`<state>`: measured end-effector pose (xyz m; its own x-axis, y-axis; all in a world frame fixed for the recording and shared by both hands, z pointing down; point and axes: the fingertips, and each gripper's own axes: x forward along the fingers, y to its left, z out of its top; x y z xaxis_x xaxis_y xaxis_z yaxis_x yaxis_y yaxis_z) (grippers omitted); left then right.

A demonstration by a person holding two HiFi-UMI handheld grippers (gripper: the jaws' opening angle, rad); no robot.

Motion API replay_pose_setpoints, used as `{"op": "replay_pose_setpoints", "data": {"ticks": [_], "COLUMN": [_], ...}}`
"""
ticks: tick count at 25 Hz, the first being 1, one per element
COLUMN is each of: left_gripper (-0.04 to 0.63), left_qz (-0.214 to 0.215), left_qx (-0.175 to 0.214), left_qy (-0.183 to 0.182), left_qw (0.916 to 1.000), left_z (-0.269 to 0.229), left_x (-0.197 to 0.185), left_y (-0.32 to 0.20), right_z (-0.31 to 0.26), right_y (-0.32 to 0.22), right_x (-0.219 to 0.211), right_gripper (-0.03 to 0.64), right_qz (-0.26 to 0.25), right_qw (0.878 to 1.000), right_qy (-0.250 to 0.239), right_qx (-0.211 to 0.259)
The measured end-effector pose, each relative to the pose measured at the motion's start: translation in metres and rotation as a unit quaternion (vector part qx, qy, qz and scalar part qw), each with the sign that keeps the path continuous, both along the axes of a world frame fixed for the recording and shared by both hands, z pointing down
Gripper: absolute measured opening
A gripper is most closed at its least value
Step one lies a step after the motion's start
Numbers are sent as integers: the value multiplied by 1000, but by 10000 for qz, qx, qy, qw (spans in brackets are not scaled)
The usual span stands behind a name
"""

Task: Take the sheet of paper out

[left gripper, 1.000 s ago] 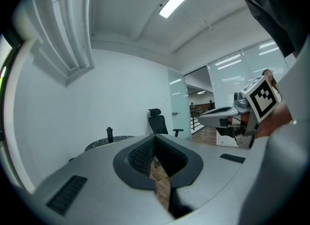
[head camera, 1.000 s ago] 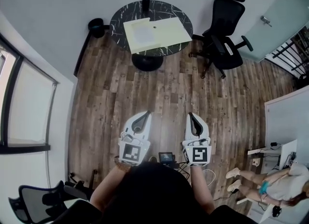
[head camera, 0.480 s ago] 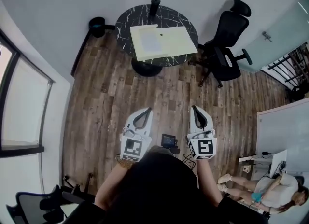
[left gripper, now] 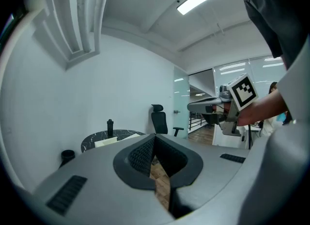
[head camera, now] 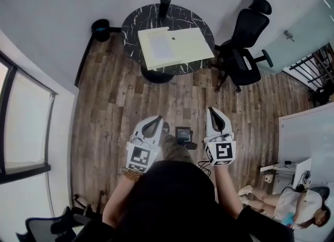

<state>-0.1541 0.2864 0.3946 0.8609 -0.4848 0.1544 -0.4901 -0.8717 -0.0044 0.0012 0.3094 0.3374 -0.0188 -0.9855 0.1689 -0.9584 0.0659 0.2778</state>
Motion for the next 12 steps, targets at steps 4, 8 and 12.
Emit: {"op": "replay_pose_setpoints", "data": {"ticks": [4,8,12], "left_gripper": [-6,-6,-6], "left_qz": [121,-74,-156], "left_qx": [2,-84,-243], "left_qy": [-98,-217,-403], "left_qw": [9999,9997,9988], "left_z": [6,9,18], "left_x": [14,24,39], "left_y": [-24,-68,-110], "right_z": [13,27,44], "right_y": [-39,-83,-129], "right_x": [5,22,46], "right_gripper": [-2,-2,-2], "right_qz": [-243,-383,-366], "right_qw": [9996,9989,9979], "right_qy": [-102,-235,-462], "right_qx": [-63,-126,-280]}}
